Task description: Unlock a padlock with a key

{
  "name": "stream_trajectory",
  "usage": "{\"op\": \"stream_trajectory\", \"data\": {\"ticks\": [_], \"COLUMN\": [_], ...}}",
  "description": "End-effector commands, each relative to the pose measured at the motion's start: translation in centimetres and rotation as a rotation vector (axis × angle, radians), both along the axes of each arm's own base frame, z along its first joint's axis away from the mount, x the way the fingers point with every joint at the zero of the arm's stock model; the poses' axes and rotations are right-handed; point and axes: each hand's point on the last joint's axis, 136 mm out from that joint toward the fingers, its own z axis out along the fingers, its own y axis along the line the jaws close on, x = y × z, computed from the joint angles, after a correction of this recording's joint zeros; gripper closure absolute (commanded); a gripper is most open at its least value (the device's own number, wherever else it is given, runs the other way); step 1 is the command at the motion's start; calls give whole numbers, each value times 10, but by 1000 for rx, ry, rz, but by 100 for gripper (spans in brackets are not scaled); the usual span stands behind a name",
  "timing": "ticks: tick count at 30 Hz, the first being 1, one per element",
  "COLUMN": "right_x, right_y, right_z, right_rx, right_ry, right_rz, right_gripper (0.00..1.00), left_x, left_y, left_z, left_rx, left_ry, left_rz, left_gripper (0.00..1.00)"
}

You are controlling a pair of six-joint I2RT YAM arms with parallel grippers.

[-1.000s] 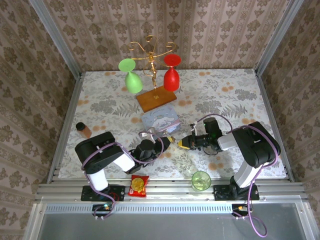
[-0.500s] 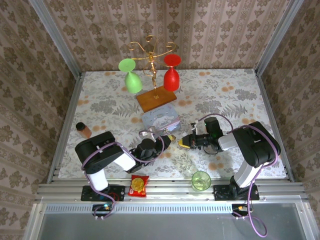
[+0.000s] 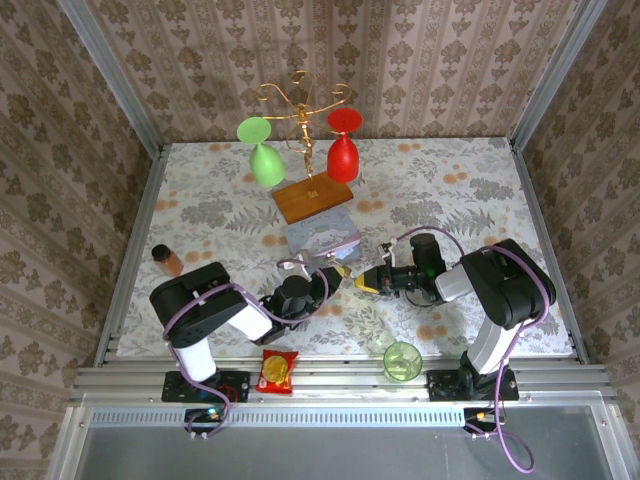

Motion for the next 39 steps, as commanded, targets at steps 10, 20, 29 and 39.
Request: {"op": "stream_trajectory", "data": {"ticks": [10, 20, 29, 39], "right_x": [14, 24, 29, 34], "right_y": [6, -3, -12, -10], "right_z": [21, 16, 15, 16], "right_rx": [55, 39, 21, 36], "right_ry": [-132, -67, -38, -28], "right_rz": [27, 22, -1, -6], "right_gripper": [100, 100, 100, 100], "left_x": [-14, -21, -23, -23], "left_y": [-26, -24, -24, -25], "left_z": [46, 47, 45, 42], "left_rx": [-157, -152, -147, -144], "left_ry": [-41, -49, -49, -39], "left_rz": [-122, -147, -157, -155], "left_gripper": [100, 100, 100, 100]}}
